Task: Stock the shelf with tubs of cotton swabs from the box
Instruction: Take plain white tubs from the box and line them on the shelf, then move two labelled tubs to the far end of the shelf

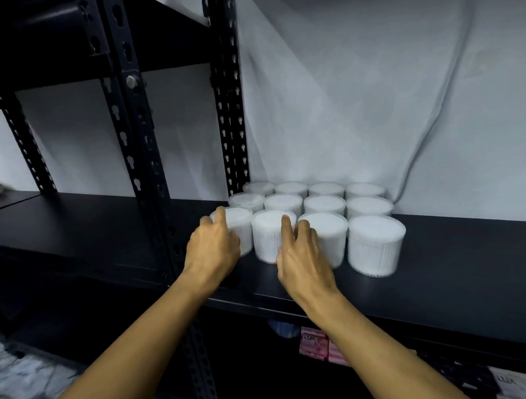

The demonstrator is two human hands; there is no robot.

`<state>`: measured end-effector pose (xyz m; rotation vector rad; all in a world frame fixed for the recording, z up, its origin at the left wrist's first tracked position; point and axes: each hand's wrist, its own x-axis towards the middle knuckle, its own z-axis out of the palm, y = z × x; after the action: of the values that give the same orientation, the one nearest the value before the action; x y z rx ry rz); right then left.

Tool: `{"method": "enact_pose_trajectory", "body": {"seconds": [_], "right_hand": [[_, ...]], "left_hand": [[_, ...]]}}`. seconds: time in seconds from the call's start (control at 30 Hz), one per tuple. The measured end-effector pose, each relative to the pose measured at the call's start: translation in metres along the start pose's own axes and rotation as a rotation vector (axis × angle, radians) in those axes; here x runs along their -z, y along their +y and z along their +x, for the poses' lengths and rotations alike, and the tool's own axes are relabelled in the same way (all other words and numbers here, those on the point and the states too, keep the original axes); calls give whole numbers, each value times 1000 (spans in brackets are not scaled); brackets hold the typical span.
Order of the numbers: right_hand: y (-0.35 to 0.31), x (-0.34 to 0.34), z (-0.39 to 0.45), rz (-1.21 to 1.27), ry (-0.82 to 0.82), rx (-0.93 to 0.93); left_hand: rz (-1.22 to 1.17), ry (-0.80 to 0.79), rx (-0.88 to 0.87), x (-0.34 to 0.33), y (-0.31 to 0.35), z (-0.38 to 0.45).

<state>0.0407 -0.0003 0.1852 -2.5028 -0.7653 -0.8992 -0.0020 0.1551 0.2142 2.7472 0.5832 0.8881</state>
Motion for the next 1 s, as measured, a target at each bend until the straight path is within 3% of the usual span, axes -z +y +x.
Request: {"method": "enact_pose_trajectory", "body": {"seconds": [0.2, 0.33, 0.43, 0.57, 0.7, 1.0], "right_hand": [[51, 40, -12, 67, 161, 133], [98, 53, -18, 58, 186, 25], [130, 54, -22, 32, 136, -29], [151, 43, -24, 26, -16, -34], [152, 32, -27, 78, -23, -44], [160, 41, -31, 286, 15, -116]], "left_hand": [[67, 86, -137, 13, 50, -6], [-65, -36, -292, -1, 83, -8], [37, -178, -423, -16, 103, -8], [197, -241, -432, -37, 129, -11], [282, -147, -444, -50, 142, -18], [-3, -151, -451, -54, 143, -27]]}}
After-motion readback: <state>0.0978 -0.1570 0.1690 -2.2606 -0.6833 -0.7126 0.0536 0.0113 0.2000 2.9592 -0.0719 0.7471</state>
